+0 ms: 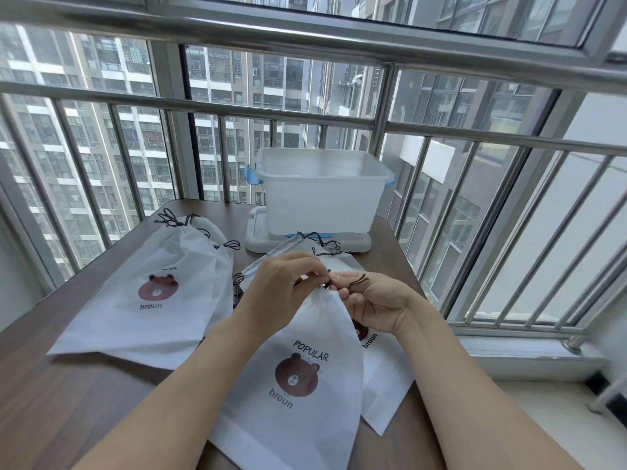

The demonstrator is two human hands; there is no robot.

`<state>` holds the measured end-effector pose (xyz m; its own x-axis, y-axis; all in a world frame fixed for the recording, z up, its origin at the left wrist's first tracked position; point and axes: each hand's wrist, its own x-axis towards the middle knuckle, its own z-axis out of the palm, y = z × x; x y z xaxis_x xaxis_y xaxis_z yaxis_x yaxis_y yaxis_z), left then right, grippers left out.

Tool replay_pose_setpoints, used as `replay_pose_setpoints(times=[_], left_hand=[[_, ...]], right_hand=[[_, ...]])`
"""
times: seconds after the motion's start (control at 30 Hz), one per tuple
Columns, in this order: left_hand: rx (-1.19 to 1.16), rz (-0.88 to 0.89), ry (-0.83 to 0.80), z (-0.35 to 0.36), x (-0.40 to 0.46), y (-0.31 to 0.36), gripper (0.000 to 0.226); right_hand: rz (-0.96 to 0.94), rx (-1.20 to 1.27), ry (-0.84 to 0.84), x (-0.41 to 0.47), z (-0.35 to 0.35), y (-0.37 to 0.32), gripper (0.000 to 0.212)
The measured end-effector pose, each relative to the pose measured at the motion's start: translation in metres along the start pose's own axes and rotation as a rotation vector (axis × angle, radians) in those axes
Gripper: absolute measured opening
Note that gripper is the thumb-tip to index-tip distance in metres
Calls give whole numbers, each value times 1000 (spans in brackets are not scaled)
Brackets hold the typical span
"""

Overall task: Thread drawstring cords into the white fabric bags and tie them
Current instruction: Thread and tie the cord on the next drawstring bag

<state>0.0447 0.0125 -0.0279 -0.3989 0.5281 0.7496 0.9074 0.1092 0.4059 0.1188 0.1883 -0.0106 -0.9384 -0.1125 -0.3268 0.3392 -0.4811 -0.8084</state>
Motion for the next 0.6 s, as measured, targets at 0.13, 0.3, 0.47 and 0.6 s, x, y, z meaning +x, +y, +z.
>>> replay_pose_setpoints(times=[0.13,0.3,0.47,0.6], left_hand=[[-33,-53,-29,1,0,0,13],[-31,92,-92,-4,2,-1,12],[103,132,-35,1,1,0,6],[136,1,-5,7,1,-2,6]], right_hand=[[21,14,20,0,1,0,13],[53,5,73,3,-3,1,21],[62,31,41,6,-2,0,13],[34,77,40,1,5,0,8]])
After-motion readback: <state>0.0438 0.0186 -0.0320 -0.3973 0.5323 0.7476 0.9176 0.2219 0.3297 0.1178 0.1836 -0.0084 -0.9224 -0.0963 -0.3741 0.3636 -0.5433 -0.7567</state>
